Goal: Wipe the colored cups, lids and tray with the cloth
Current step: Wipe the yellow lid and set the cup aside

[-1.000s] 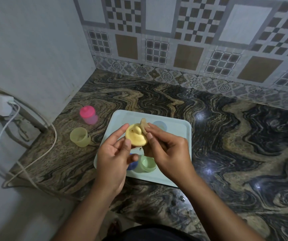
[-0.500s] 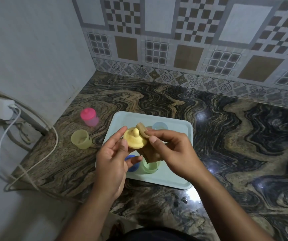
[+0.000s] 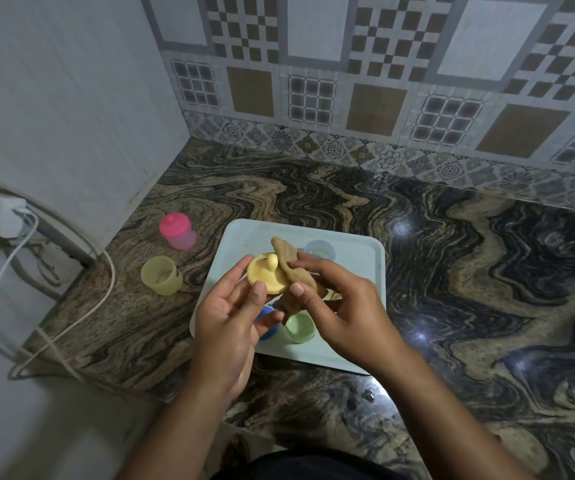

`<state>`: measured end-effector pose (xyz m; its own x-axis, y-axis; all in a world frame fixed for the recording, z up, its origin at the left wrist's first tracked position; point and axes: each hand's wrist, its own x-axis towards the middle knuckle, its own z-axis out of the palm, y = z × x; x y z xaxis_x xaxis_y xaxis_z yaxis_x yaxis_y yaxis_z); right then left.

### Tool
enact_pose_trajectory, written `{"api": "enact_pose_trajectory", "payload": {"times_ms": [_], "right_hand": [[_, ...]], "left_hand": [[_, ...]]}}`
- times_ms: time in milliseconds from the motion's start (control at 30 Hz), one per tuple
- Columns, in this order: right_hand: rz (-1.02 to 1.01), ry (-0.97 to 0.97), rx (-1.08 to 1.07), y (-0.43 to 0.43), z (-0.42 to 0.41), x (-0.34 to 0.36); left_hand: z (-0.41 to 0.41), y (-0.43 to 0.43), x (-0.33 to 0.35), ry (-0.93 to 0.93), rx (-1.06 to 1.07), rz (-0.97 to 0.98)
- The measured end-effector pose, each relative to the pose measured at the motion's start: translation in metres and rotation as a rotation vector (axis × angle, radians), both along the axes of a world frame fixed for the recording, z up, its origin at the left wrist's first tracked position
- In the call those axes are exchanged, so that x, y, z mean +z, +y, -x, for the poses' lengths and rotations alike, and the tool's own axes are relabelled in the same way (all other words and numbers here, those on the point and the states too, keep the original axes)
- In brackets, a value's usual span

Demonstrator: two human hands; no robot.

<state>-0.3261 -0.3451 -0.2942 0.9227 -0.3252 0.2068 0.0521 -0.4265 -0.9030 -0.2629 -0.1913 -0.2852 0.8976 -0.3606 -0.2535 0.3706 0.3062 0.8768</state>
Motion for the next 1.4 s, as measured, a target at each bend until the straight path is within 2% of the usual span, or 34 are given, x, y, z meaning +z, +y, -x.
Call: {"api": "enact_pose_trajectory", "payload": {"times_ms": [167,300,467,567,700,900,1033,1133,1267,1333,1400], "right_hand": [[0.124,-0.161,0.09,0.009,-0.001,-0.01],[0.16,-0.234,0.033,0.01,-0.003,-0.012],[0.01,-0.125,-0.045,-0.001,-0.01,-0.001],[0.002,-0.061,-0.017,0.001,-0.014,-0.001],[-0.125,-0.079,-0.005,0.008,-0.014,-0.001],[0.056,-0.201,-0.031,0.018,-0.011,-0.001],[-0.06,-0.089,-0.119,0.009,-0.019,0.004],[-0.245,0.012,-0.125,0.007,-0.025,0.001],[-0.357,-0.007,-0.041,0.015,-0.022,0.001],[-0.273,-0.061,-0.016,0.021,-0.017,0.003],[-0.085,-0.114,-0.046,0.023,-0.014,0.001]], "left_hand": [[0.002,-0.002,-0.002,-0.005,-0.005,-0.018],[0.0,-0.001,0.0,-0.009,-0.026,0.008],[-0.001,-0.001,0.002,-0.03,-0.032,0.003],[0.004,-0.005,0.002,-0.086,-0.012,-0.056],[0.004,-0.01,0.0,-0.119,0.081,-0.103],[-0.002,-0.006,0.003,-0.124,0.105,-0.1],[-0.002,-0.003,0.005,-0.119,0.055,-0.078],[-0.003,-0.003,0.001,-0.096,0.055,-0.08],[-0.005,-0.005,-0.001,-0.076,0.078,-0.109],[-0.006,-0.005,-0.001,-0.082,0.077,-0.123],[-0.007,-0.002,-0.001,-0.089,0.058,-0.14]]}}
